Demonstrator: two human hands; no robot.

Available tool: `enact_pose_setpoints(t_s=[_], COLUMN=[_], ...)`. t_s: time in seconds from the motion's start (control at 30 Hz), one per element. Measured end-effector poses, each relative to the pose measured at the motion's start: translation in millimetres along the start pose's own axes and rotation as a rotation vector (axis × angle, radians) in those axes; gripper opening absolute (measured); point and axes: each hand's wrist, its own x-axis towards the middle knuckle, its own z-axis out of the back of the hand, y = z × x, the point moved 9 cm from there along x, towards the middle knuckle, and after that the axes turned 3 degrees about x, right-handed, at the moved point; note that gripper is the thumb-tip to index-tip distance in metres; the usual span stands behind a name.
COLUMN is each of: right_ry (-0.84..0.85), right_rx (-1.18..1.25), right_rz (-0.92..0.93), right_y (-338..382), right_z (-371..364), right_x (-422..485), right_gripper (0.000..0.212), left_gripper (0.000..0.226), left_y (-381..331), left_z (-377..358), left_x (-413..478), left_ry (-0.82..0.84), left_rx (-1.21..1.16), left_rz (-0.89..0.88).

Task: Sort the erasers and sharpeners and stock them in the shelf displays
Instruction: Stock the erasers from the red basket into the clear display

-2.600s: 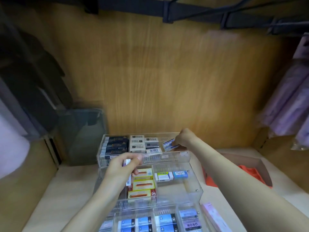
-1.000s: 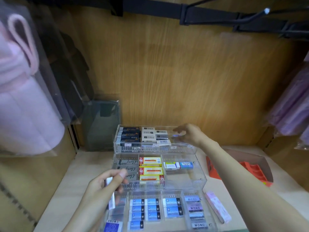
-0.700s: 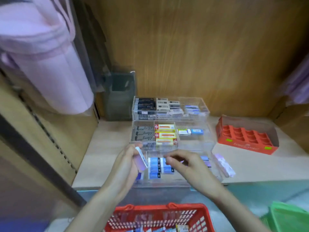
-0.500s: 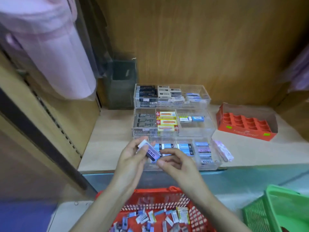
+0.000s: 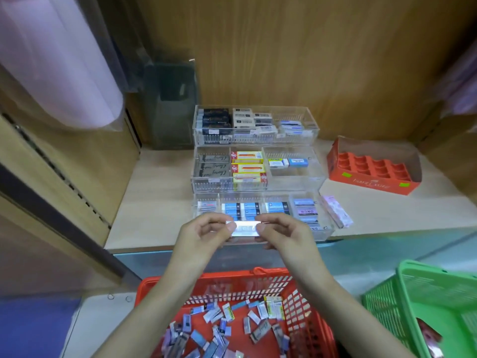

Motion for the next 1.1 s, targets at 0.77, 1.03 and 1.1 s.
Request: enact_pose_setpoints(t_s=[0.77, 1.03, 1.1], right_ry=[0.035, 0.051, -0.025], right_rx=[-1.011, -1.239, -1.272], right_rz=[0.088, -0.023, 0.118], right_y=[-22, -23, -3], right_z=[114, 114, 102], right_x=[71, 73, 66], right_gripper=[0.014, 0.02, 0.018], left_gripper=[0.065, 0.061, 0.059], left_y=[49, 28, 23], left_z=[-25, -14, 2], left_x=[5, 9, 17], left_ry=[0.207, 0.13, 0.063], left_rx=[1.234, 1.084, 1.095], left_rz=[-0.287, -0.309, -0.319])
